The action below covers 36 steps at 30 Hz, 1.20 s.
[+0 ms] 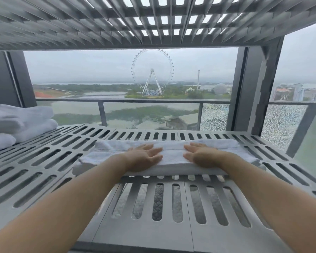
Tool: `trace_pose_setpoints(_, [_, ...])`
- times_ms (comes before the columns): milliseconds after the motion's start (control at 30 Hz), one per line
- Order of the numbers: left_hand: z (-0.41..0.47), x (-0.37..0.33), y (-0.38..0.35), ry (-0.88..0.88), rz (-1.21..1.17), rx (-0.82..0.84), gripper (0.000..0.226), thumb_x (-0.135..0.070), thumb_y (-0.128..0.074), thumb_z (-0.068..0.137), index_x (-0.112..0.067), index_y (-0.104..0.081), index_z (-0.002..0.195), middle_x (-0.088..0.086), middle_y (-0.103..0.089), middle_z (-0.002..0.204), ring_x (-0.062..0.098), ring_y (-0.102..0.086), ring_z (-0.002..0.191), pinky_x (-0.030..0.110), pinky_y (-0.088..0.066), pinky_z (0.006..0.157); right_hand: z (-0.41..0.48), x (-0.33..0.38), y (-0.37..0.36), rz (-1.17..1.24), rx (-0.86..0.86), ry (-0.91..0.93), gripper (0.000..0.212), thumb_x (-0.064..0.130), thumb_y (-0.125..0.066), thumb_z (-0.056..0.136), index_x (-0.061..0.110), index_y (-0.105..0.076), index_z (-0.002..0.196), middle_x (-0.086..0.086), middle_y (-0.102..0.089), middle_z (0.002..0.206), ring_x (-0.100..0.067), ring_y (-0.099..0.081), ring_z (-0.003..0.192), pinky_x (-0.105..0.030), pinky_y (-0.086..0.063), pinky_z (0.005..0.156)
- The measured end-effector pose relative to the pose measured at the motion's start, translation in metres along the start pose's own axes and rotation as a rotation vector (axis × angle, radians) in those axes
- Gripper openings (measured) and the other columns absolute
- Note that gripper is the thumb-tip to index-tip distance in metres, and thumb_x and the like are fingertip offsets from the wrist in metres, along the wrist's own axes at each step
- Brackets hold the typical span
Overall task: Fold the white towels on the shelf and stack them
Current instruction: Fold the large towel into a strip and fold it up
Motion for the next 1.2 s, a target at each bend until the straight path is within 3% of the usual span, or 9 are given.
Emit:
trace_pose_setpoints(167, [-0.019,0.018,0.005,0.012,0.0,0.001,0.063,-0.073,-0.011,0.082,-0.05,-0.01,0.141,-0.009,-0.006,0.157,0.016,-0.007,0.144,0.053,-0.007,0.116,0.002,0.049,-0.006,-0.002,-0.048,0.139,0.064,0.064,-0.023,0.089,0.034,-0.016,0.145,0.007,-0.005,0.157,-0.014,-0.001,0.144,-0.055,-0.003,0.114])
trace_pose_setpoints(400, [-0.06,0.051,0.014,-0.042,0.006,0.014,0.064,-0.067,-0.016,0.086,-0.041,-0.013,0.145,-0.007,-0.007,0.157,0.015,-0.011,0.143,0.036,-0.005,0.115,0.0,0.1,-0.018,-0.011,-0.063,0.217,0.064,0.065,-0.018,0.089,0.035,-0.015,0.145,0.005,-0.007,0.157,-0.016,-0.004,0.144,-0.048,-0.006,0.116])
trace_pose_setpoints(567, [-0.087,0.071,0.02,-0.08,0.061,0.061,0.072,-0.07,-0.035,0.084,-0.041,-0.01,0.145,-0.012,-0.006,0.157,0.015,-0.014,0.143,0.033,-0.009,0.115,-0.005,0.156,-0.027,-0.048,-0.068,0.235,0.077,0.073,-0.023,0.083,0.029,-0.015,0.146,0.004,-0.009,0.157,-0.015,-0.006,0.144,-0.049,-0.006,0.115])
trace_pose_setpoints(733, [-0.113,0.086,0.034,-0.174,0.078,0.006,0.071,-0.042,-0.058,0.084,-0.035,-0.021,0.145,-0.012,-0.024,0.153,0.012,-0.025,0.138,0.028,-0.017,0.114,-0.012,0.216,-0.034,-0.139,-0.088,0.268,0.085,0.073,-0.038,0.078,0.024,-0.018,0.145,-0.003,-0.02,0.154,-0.023,-0.017,0.141,-0.05,-0.014,0.114])
trace_pose_setpoints(833, [-0.122,0.091,0.043,-0.238,0.14,-0.07,0.061,-0.037,-0.061,0.083,-0.03,-0.037,0.138,-0.008,-0.044,0.141,0.012,-0.042,0.127,0.031,-0.033,0.109,-0.014,0.235,-0.031,-0.16,-0.177,0.236,0.074,0.066,-0.043,0.078,0.024,-0.031,0.139,-0.006,-0.041,0.139,-0.027,-0.036,0.128,-0.05,-0.029,0.105])
trace_pose_setpoints(967, [-0.128,0.094,0.061,-0.287,0.217,-0.274,0.042,-0.025,-0.061,0.077,-0.025,-0.056,0.119,-0.002,-0.062,0.115,0.016,-0.058,0.104,0.027,-0.045,0.09,-0.016,0.262,-0.023,-0.122,-0.347,0.249,0.049,0.055,-0.049,0.079,0.02,-0.05,0.113,-0.003,-0.058,0.111,-0.026,-0.055,0.104,-0.039,-0.045,0.081])
trace_pose_setpoints(1100, [-0.135,0.103,0.08,-0.311,0.061,-0.469,0.034,-0.019,-0.062,0.07,-0.02,-0.064,0.104,-0.001,-0.069,0.1,0.017,-0.063,0.092,0.028,-0.049,0.082,-0.009,0.274,-0.019,-0.062,-0.441,0.193,0.03,0.039,-0.048,0.084,0.017,-0.052,0.105,-0.008,-0.063,0.1,-0.031,-0.06,0.092,-0.032,-0.038,0.066])
trace_pose_setpoints(1200, [-0.136,0.121,0.087,-0.226,-0.056,-0.601,0.034,-0.019,-0.065,0.073,-0.017,-0.059,0.106,0.003,-0.068,0.098,0.022,-0.063,0.091,0.031,-0.049,0.077,-0.008,0.267,-0.011,0.084,-0.481,0.143,0.018,0.033,-0.044,0.088,0.016,-0.049,0.091,-0.012,-0.063,0.091,-0.034,-0.059,0.085,-0.032,-0.034,0.062])
Point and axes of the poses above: each hand's wrist, its own z-axis towards the middle knuckle, its own y-axis out of the back of the hand, x = y × z, the point moved 9 cm from there along z, towards the middle knuckle
